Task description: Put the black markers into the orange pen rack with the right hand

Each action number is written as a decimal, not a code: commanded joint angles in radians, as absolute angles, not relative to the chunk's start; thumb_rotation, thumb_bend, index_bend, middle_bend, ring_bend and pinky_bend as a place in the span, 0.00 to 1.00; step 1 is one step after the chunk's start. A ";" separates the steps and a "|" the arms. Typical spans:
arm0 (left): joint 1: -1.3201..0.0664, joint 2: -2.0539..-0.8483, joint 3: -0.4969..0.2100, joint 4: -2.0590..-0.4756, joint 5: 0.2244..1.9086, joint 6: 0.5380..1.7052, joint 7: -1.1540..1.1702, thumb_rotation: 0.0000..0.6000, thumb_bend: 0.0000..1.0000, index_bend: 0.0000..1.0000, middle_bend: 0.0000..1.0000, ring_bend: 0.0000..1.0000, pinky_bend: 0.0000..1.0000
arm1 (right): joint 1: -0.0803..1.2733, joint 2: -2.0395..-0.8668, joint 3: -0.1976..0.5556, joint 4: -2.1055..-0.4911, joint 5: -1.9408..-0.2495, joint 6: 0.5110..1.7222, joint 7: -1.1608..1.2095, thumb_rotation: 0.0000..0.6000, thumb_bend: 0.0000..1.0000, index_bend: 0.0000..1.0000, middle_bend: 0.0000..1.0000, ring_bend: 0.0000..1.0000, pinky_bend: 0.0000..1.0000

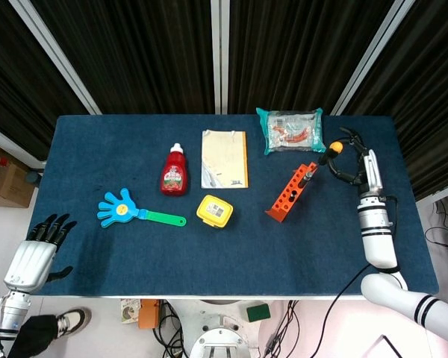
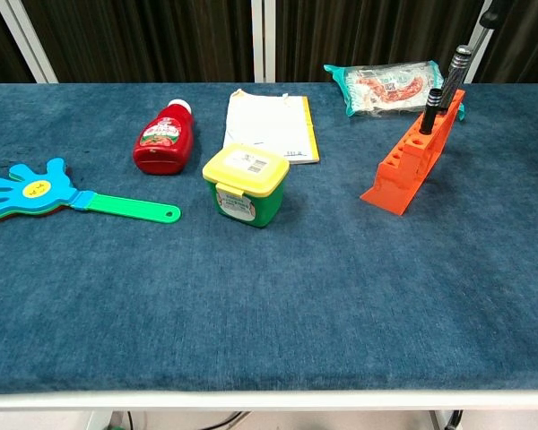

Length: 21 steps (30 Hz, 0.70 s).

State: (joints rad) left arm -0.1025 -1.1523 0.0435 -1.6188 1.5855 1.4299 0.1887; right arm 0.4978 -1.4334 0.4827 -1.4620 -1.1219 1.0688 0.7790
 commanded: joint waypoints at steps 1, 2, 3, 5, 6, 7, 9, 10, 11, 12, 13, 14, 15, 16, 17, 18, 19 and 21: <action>-0.107 -1.154 0.044 -1.619 1.583 1.421 0.192 1.00 0.06 0.15 0.07 0.03 0.19 | 0.500 -1.442 0.482 -1.454 -1.124 1.072 0.781 1.00 0.34 0.67 0.14 0.00 0.00; -0.107 -1.154 0.045 -1.619 1.584 1.419 0.193 1.00 0.06 0.15 0.07 0.03 0.19 | 0.501 -1.444 0.481 -1.451 -1.124 1.072 0.779 1.00 0.34 0.67 0.14 0.00 0.00; -0.108 -1.154 0.045 -1.619 1.584 1.419 0.194 1.00 0.06 0.15 0.07 0.03 0.19 | 0.502 -1.446 0.481 -1.448 -1.122 1.072 0.774 1.00 0.34 0.67 0.14 0.00 0.00; -0.108 -1.154 0.044 -1.619 1.584 1.420 0.193 1.00 0.06 0.15 0.07 0.03 0.19 | 0.504 -1.451 0.480 -1.441 -1.117 1.071 0.768 1.00 0.34 0.67 0.14 0.00 0.00; -0.107 -1.154 0.044 -1.619 1.584 1.421 0.192 1.00 0.06 0.14 0.07 0.03 0.19 | 0.505 -1.454 0.482 -1.438 -1.111 1.072 0.766 1.00 0.34 0.67 0.14 0.00 0.00; -0.107 -1.154 0.044 -1.619 1.584 1.423 0.190 1.00 0.06 0.15 0.07 0.03 0.19 | 0.506 -1.458 0.483 -1.434 -1.105 1.070 0.763 1.00 0.34 0.67 0.13 0.00 0.00; -0.107 -1.153 0.043 -1.618 1.583 1.423 0.187 1.00 0.06 0.15 0.07 0.03 0.19 | 0.508 -1.462 0.482 -1.431 -1.097 1.062 0.760 1.00 0.35 0.67 0.13 0.00 0.00; -0.107 -1.153 0.043 -1.618 1.582 1.422 0.186 1.00 0.06 0.15 0.07 0.03 0.19 | 0.509 -1.464 0.481 -1.429 -1.093 1.058 0.757 1.00 0.35 0.67 0.13 0.00 0.00; -0.108 -1.153 0.043 -1.618 1.581 1.421 0.186 1.00 0.06 0.14 0.07 0.03 0.19 | 0.510 -1.466 0.481 -1.427 -1.091 1.055 0.756 1.00 0.35 0.67 0.12 0.00 0.00; -0.108 -1.152 0.043 -1.618 1.581 1.420 0.186 1.00 0.06 0.14 0.07 0.03 0.19 | 0.511 -1.467 0.481 -1.426 -1.090 1.053 0.755 1.00 0.35 0.67 0.12 0.00 0.00; -0.108 -1.152 0.044 -1.619 1.582 1.420 0.185 1.00 0.06 0.15 0.07 0.03 0.19 | 0.512 -1.468 0.481 -1.426 -1.085 1.048 0.753 1.00 0.35 0.67 0.12 0.00 0.00; -0.108 -1.152 0.044 -1.619 1.583 1.421 0.185 1.00 0.06 0.15 0.07 0.03 0.19 | 0.513 -1.469 0.482 -1.426 -1.080 1.045 0.750 1.00 0.35 0.66 0.12 0.00 0.00; -0.108 -1.151 0.044 -1.619 1.584 1.422 0.184 1.00 0.06 0.15 0.07 0.03 0.19 | 0.514 -1.469 0.482 -1.427 -1.076 1.041 0.747 1.00 0.35 0.65 0.12 0.00 0.00; -0.108 -1.151 0.044 -1.618 1.584 1.423 0.183 1.00 0.06 0.15 0.07 0.03 0.19 | 0.515 -1.469 0.483 -1.429 -1.072 1.037 0.743 1.00 0.35 0.65 0.12 0.00 0.00; -0.107 -1.150 0.044 -1.618 1.584 1.423 0.182 1.00 0.06 0.15 0.07 0.03 0.19 | 0.516 -1.468 0.483 -1.429 -1.072 1.036 0.740 1.00 0.34 0.64 0.11 0.00 0.00; -0.107 -1.150 0.044 -1.618 1.584 1.424 0.181 1.00 0.06 0.15 0.07 0.03 0.19 | 0.517 -1.469 0.483 -1.428 -1.071 1.036 0.736 1.00 0.34 0.64 0.11 0.00 0.00; -0.107 -1.149 0.044 -1.618 1.584 1.425 0.179 1.00 0.06 0.15 0.07 0.03 0.19 | 0.517 -1.470 0.483 -1.428 -1.071 1.037 0.733 1.00 0.34 0.63 0.11 0.00 0.00; -0.107 -1.149 0.044 -1.617 1.585 1.426 0.177 1.00 0.06 0.14 0.07 0.03 0.19 | 0.518 -1.472 0.484 -1.426 -1.068 1.036 0.729 1.00 0.34 0.62 0.10 0.00 0.00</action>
State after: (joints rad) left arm -0.1067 -1.1486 0.0439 -1.6172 1.5849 1.4263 0.1765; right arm 0.5175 -1.4714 0.4833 -1.4267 -1.0684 1.0359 0.7293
